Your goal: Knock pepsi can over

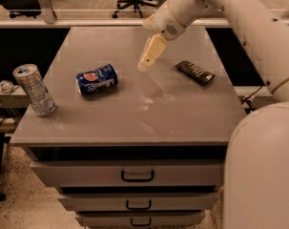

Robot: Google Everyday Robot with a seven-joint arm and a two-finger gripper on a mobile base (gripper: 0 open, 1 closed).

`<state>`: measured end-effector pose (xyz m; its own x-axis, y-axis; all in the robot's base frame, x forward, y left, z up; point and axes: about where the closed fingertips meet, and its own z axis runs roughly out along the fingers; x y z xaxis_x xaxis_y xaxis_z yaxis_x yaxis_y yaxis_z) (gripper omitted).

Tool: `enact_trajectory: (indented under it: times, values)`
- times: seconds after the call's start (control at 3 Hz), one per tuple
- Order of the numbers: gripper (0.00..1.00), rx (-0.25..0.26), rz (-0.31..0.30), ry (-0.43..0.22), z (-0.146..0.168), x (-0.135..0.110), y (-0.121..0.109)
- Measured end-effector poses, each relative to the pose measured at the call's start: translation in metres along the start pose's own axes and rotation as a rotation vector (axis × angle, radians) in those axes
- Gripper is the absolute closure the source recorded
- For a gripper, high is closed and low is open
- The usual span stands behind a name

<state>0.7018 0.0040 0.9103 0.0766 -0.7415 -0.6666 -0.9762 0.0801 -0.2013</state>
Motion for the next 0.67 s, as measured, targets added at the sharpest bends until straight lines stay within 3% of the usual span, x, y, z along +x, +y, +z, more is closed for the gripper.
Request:
enact_trajectory:
  times: [0.67]
  values:
    - [0.00, 0.273, 0.083, -0.099, -0.108, 0.033, -0.018]
